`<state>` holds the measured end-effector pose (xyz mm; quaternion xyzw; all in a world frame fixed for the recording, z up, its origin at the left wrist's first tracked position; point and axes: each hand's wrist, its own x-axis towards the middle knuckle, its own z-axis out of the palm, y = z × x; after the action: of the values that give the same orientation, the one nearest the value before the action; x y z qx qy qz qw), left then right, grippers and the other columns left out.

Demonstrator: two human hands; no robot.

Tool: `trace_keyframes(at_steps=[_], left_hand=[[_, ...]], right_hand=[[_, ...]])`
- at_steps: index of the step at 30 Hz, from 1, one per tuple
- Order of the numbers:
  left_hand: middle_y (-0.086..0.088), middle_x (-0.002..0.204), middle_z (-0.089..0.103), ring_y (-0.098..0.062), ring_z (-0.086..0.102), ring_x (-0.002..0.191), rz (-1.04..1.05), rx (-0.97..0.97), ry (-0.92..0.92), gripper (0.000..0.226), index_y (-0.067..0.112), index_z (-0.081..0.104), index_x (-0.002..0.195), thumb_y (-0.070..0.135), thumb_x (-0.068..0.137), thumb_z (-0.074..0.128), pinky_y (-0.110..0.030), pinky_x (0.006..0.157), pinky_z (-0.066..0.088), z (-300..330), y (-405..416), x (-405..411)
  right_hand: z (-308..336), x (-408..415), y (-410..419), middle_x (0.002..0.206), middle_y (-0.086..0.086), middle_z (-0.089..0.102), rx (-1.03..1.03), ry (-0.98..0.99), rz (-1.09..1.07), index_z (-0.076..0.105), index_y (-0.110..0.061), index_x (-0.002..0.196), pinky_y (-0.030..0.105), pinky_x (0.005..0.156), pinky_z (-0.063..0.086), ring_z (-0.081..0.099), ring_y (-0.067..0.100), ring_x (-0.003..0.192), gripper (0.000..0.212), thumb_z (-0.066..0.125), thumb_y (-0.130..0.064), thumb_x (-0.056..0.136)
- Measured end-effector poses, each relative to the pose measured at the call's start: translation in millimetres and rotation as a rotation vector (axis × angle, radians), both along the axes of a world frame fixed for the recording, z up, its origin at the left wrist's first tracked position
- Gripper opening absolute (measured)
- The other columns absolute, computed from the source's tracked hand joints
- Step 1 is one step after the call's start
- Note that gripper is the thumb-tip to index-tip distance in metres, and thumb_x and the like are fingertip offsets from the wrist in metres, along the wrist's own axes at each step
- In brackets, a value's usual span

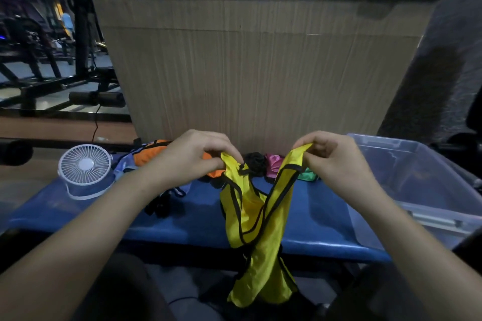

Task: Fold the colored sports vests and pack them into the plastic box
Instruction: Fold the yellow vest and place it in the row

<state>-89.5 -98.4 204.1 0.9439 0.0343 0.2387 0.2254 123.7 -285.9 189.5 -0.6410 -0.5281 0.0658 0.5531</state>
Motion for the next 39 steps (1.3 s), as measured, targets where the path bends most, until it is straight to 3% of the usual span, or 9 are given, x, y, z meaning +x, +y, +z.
trace_keyframes(at_steps=[3,5,8,11,13,17,23,27,39], left_hand=[[0.007,0.097,0.054,-0.015,0.058,0.091,0.069,0.13,-0.104,0.011,0.025,0.075,0.085,0.026,0.084,0.064,-0.02,0.077,0.043,1.9,0.9,-0.5],[0.003,0.1,0.049,-0.015,0.054,0.092,0.105,0.159,-0.179,0.015,0.02,0.065,0.072,0.027,0.086,0.064,-0.022,0.077,0.041,5.3,-0.8,-2.0],[0.001,0.104,0.065,-0.011,0.061,0.087,0.061,0.071,-0.266,0.031,0.026,0.05,0.062,0.011,0.084,0.066,-0.02,0.074,0.042,12.9,-6.9,-5.4],[-0.003,0.079,0.067,-0.022,0.064,0.074,0.089,-0.076,-0.33,0.026,0.027,0.051,0.063,0.023,0.084,0.066,-0.037,0.063,0.049,20.5,-10.6,-10.8],[-0.011,0.072,0.06,-0.028,0.059,0.068,0.131,-0.052,-0.374,0.026,0.015,0.054,0.07,0.033,0.084,0.066,-0.041,0.061,0.046,28.0,-12.8,-14.6],[-0.018,0.07,0.054,-0.032,0.05,0.064,0.241,0.067,-0.484,0.026,0.017,0.054,0.08,0.04,0.086,0.066,-0.045,0.059,0.04,52.6,-19.9,-22.2],[-0.001,0.073,0.058,-0.022,0.053,0.065,0.259,0.127,-0.548,0.018,0.021,0.055,0.087,0.032,0.089,0.069,-0.037,0.06,0.043,94.0,-43.2,-33.4],[0.011,0.073,0.059,-0.004,0.053,0.063,0.332,0.178,-0.532,0.016,0.022,0.057,0.089,0.031,0.09,0.071,-0.022,0.057,0.038,108.3,-48.1,-34.1],[0.006,0.066,0.059,-0.009,0.055,0.062,0.467,0.177,-0.37,0.019,0.025,0.06,0.085,0.042,0.091,0.067,-0.037,0.059,0.043,61.2,-1.9,-17.5]], right_hand=[[1.2,0.9,0.2,0.073,0.002,0.072,0.008,-0.113,-0.094,0.074,-0.02,0.081,0.041,0.063,0.055,0.068,0.024,0.069,0.025,0.065,0.004,0.084],[3.1,2.0,-0.9,0.076,-0.002,0.068,0.015,-0.22,-0.174,0.072,-0.021,0.078,0.035,0.064,0.05,0.064,0.019,0.072,0.022,0.066,0.0,0.082],[11.5,2.7,-6.1,0.085,-0.001,0.053,0.074,-0.374,-0.226,0.061,-0.016,0.072,0.024,0.066,0.041,0.054,0.017,0.079,0.014,0.064,-0.005,0.081],[24.2,-1.9,-15.6,0.095,-0.005,0.06,0.151,-0.357,-0.194,0.055,-0.014,0.07,0.035,0.07,0.047,0.057,0.017,0.088,0.006,0.053,-0.014,0.076],[34.1,-7.1,-22.5,0.083,-0.009,0.061,0.179,-0.32,-0.187,0.055,-0.01,0.069,0.036,0.059,0.048,0.058,0.013,0.075,0.007,0.052,-0.011,0.075],[57.8,-23.3,-36.2,0.058,-0.002,0.03,0.293,-0.301,-0.221,0.033,-0.007,0.064,0.018,0.046,0.029,0.032,0.002,0.051,0.029,0.055,-0.005,0.081],[88.5,-38.7,-51.4,0.068,-0.003,0.056,0.377,-0.292,-0.207,0.057,-0.014,0.089,0.036,0.049,0.046,0.054,0.016,0.056,0.012,0.062,-0.004,0.091],[100.8,-40.3,-52.4,0.079,-0.009,0.063,0.337,-0.373,-0.218,0.065,-0.024,0.094,0.021,0.062,0.043,0.054,0.005,0.068,0.014,0.063,-0.01,0.093],[67.0,-7.7,-12.1,0.059,-0.006,0.053,0.024,-0.402,-0.243,0.063,-0.019,0.073,0.027,0.055,0.035,0.049,0.006,0.057,0.023,0.061,-0.022,0.096]])
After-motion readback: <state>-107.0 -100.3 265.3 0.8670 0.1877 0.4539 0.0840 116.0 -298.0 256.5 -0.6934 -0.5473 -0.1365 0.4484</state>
